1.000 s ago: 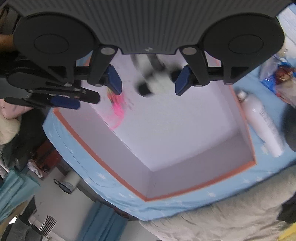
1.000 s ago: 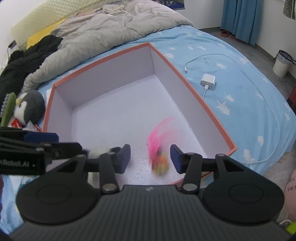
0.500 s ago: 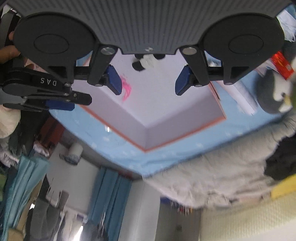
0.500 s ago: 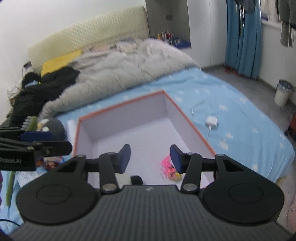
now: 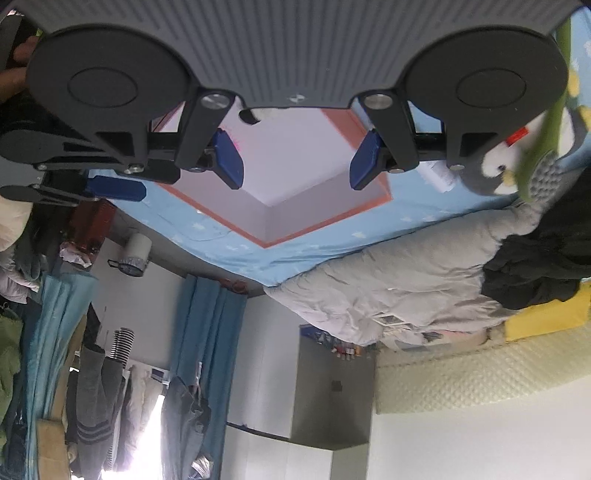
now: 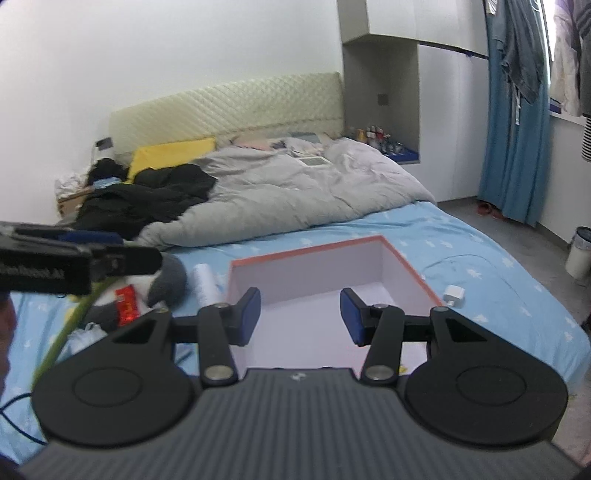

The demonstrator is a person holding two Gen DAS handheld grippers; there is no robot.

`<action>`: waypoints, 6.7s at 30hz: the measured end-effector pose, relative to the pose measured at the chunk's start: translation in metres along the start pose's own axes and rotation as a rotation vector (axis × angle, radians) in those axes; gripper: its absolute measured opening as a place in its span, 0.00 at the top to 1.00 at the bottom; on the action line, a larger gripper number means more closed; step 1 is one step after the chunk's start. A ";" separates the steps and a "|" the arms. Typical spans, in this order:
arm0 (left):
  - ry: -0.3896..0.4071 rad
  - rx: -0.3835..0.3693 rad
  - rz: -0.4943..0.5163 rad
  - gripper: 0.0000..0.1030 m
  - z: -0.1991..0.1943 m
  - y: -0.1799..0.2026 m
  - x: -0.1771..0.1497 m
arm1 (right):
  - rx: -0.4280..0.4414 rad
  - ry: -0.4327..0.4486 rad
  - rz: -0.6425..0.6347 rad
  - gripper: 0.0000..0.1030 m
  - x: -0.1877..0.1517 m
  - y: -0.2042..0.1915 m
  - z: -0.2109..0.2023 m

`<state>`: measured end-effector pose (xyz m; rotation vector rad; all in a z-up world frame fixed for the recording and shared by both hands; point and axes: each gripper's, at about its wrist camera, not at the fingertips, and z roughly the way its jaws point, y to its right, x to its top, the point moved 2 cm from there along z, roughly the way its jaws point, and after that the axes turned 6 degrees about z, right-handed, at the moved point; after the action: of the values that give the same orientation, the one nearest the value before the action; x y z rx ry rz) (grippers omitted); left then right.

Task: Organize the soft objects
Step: 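Withdraw both tools from the box back toward the pile, then reach the right tool to the white rope toy while the left tool reaches the face mask, then close the right tool on the white rope toy, then grasp the face mask edge with the left tool while the right tool holds the rope toy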

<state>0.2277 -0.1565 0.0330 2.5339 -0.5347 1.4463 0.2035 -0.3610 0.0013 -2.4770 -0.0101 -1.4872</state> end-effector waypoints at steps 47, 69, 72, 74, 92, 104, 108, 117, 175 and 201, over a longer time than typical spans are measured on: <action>-0.132 0.315 -0.476 0.31 -0.113 -0.111 -0.236 | 0.257 -0.282 -0.074 0.50 -0.152 -0.149 -0.011; -0.216 0.239 -0.702 0.40 0.015 -0.216 -0.305 | 0.278 -0.371 -0.195 0.55 -0.165 -0.196 0.152; -0.231 0.219 -0.715 0.41 0.025 -0.219 -0.311 | 0.270 -0.366 -0.215 0.55 -0.166 -0.204 0.170; -0.232 0.216 -0.717 0.47 0.028 -0.221 -0.315 | 0.272 -0.363 -0.228 0.55 -0.167 -0.209 0.180; -0.142 0.212 -0.755 0.98 0.000 -0.223 -0.303 | 0.296 -0.350 -0.271 0.90 -0.165 -0.222 0.176; -0.146 0.175 -0.762 0.99 -0.052 -0.190 -0.305 | 0.261 -0.339 -0.307 0.90 -0.173 -0.206 0.116; -0.179 0.174 -0.765 0.99 -0.069 -0.178 -0.317 | 0.254 -0.363 -0.335 0.90 -0.188 -0.203 0.096; -0.262 0.205 -0.759 0.98 -0.096 -0.159 -0.340 | 0.234 -0.402 -0.299 0.89 -0.217 -0.196 0.069; -0.321 0.170 -0.762 0.61 -0.017 -0.171 -0.334 | 0.423 -0.474 -0.227 0.87 -0.250 -0.225 0.106; -0.346 0.139 -0.745 0.90 -0.018 -0.165 -0.336 | 0.415 -0.470 -0.234 0.88 -0.247 -0.216 0.097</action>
<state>0.1226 0.0752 -0.2418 2.6471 0.4604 0.8010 0.1399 -0.1002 -0.2115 -2.4596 -0.6424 -0.8236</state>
